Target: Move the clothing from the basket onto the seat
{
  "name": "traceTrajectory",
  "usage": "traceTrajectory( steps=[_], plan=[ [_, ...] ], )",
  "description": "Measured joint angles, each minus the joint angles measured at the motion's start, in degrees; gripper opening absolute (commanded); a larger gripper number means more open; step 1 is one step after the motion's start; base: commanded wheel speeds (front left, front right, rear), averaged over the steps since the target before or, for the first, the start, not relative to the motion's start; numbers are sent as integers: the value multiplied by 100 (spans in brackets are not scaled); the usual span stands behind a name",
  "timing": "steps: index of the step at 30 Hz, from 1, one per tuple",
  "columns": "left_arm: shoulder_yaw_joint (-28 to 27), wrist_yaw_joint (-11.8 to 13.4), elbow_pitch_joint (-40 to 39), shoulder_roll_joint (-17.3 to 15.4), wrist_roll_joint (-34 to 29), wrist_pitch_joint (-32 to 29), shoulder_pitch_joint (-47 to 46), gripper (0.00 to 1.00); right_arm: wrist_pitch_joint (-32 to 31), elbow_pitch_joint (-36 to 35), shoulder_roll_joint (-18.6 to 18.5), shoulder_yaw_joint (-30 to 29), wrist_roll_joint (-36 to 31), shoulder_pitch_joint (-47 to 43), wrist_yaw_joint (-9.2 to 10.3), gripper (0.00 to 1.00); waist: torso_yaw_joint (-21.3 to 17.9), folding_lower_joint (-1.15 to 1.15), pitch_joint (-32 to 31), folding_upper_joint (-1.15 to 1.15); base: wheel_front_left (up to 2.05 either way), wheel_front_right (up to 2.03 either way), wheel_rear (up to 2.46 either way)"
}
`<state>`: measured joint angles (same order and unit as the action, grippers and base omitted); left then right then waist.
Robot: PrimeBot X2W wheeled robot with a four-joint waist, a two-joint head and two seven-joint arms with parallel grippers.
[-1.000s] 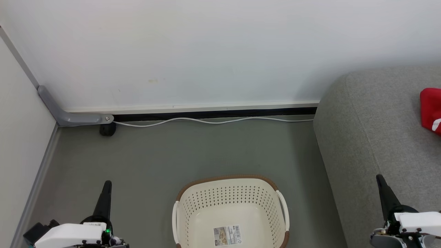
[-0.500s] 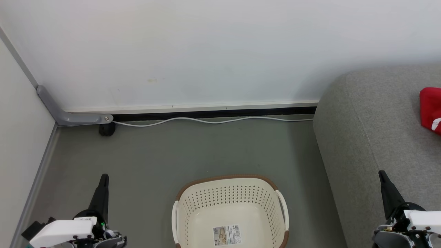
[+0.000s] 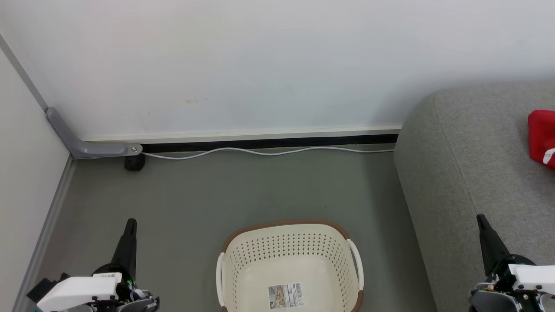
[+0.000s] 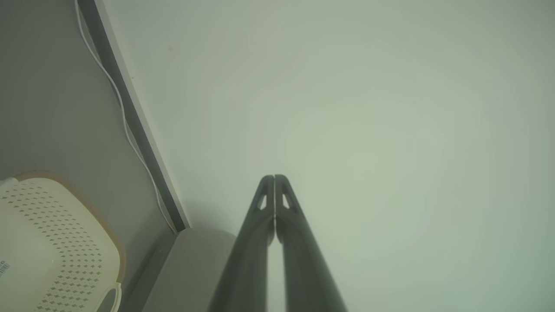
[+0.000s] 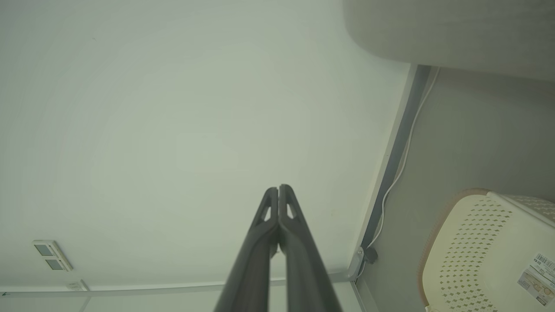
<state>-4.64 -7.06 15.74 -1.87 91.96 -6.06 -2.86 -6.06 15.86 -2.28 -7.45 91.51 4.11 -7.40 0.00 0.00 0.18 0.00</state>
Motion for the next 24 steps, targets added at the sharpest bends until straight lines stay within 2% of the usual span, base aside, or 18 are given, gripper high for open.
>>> traceTrajectory(
  steps=[24],
  plan=[
    [-1,0,-1,0,0,0,0,0,0,-2,0,-1,0,0,1,0,0,0,0,0,0,0,0]
  ],
)
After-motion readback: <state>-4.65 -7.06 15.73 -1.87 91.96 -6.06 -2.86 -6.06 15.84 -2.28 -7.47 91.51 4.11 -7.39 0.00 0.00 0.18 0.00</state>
